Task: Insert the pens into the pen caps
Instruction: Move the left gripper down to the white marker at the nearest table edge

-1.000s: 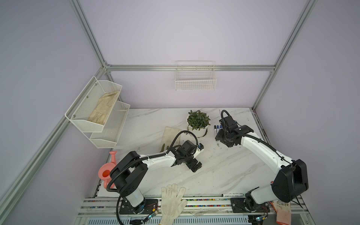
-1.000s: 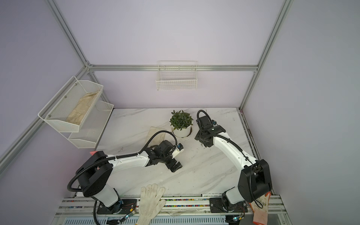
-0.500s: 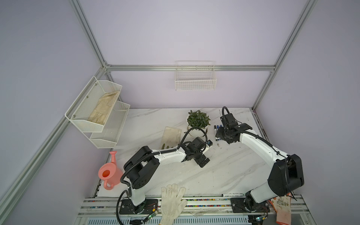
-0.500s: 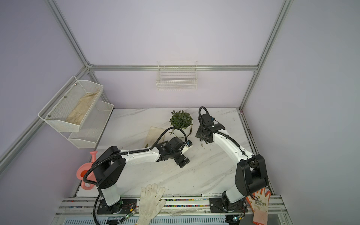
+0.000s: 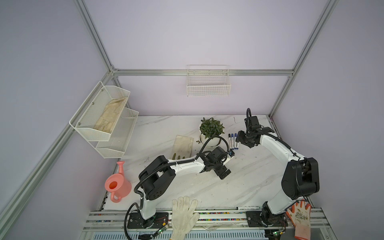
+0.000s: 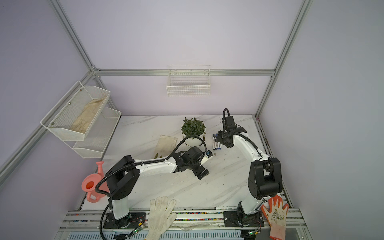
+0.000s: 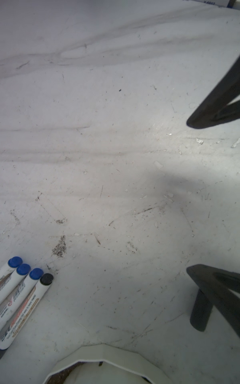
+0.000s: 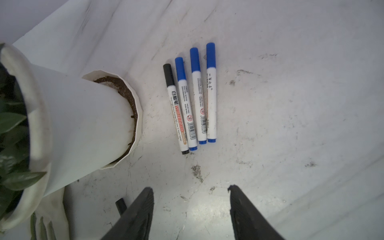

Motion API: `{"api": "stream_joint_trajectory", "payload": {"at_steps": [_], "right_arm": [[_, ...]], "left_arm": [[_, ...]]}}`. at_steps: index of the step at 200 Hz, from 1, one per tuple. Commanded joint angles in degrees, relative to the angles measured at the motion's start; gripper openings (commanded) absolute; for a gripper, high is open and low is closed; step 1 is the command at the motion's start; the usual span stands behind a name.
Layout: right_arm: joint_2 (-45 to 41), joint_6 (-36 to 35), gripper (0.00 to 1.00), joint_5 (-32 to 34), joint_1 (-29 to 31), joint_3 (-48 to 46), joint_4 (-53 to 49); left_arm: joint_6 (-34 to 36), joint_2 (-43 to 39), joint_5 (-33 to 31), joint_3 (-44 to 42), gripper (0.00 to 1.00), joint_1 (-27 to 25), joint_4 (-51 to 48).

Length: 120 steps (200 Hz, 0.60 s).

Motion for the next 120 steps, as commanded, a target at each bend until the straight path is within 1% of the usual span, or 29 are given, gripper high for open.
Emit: {"api": "stream_joint_trajectory", "payload": {"at_steps": [1, 25, 57, 82, 93, 120], "right_arm": [[-1.95, -4.31, 0.61, 2.46, -1.05, -1.02, 0.82], [-4.59, -4.61, 0.61, 3.61, -1.19, -2.81, 1.60], [-6.48, -4.34, 0.61, 3.22, -1.19, -5.01, 3.23], [-7.43, -4.39, 0.61, 4.31, -1.21, -3.79, 3.10], [-7.45, -4.52, 0.61, 4.84, -1.24, -3.91, 2.97], [-9.63, -5.32, 0.61, 7.84, -1.19, -5.59, 4.02]], "left_arm": [[-0.07, 0.77, 0.44, 3.17, 1.00, -0.30, 0.10], [-0.05, 0.35, 0.55, 2.56, 1.00, -1.51, 0.06], [0.69, 0.45, 0.53, 1.78, 1.00, -3.91, 0.06], [2.31, -0.28, -1.62, 1.24, 1.00, -7.64, -1.52], [2.30, -1.40, -3.53, 0.70, 1.00, -9.37, -1.89], [3.14, -3.39, -7.23, -0.90, 1.00, -11.45, -1.98]]}}
